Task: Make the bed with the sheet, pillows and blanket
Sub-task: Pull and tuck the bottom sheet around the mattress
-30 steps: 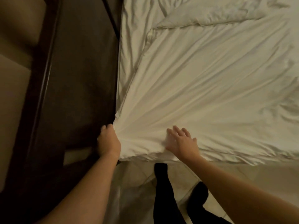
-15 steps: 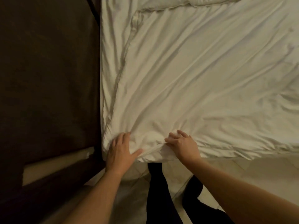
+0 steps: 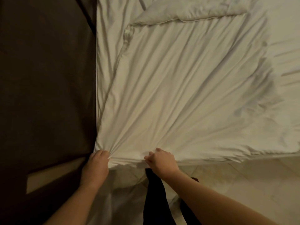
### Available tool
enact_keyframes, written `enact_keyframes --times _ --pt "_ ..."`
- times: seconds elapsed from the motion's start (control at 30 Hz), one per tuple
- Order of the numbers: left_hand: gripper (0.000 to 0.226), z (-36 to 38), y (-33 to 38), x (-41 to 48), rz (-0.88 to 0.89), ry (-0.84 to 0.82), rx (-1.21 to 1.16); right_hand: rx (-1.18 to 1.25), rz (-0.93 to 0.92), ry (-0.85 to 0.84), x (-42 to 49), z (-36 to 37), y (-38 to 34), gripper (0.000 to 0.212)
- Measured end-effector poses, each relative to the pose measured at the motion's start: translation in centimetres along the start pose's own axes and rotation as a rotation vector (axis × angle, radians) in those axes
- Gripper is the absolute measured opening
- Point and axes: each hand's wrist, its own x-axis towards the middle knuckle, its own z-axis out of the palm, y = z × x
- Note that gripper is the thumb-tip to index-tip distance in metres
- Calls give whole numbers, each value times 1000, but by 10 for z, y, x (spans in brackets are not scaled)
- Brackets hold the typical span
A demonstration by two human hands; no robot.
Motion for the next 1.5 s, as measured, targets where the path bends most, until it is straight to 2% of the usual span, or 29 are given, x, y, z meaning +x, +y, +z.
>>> enact_keyframes --times 0.07,0.1,0.13,0.2,0.27,0.37,0.47,0.67,0.87,1.0,1.1,1.23,1.5 --pt "20 -3 6 9 19 -46 -34 35 33 -9 5 -1 4 35" --pt "17 -2 9 13 45 -15 -30 70 61 12 7 -2 9 35" --pt "28 -1 14 18 59 22 -32 88 85 72 8 -5 15 35" --pt "52 -2 28 31 61 92 -69 67 89 298 10 -17 32 31" --pt "57 0 42 45 59 130 -81 19 109 446 13 -28 50 31" --pt "59 9 60 64 39 38 -93 1 295 301 24 -35 70 65" --pt "68 26 59 71 -17 -124 -108 87 362 139 36 -26 83 81" --pt "77 40 39 74 -20 -208 -80 8 360 56 39 -6 91 87" --pt "77 14 55 85 -94 -262 -139 14 359 -8 39 -25 87 82" --pt "74 -22 64 108 -173 -97 -281 31 324 -2 35 -55 83 70" --pt "59 -49 71 141 -178 20 -304 27 307 157 41 -80 80 61" --pt "48 -81 84 207 -165 151 -387 19 282 361 71 -113 81 67" --pt "50 -147 107 342 -266 183 -535 13 174 431 166 -191 91 73"
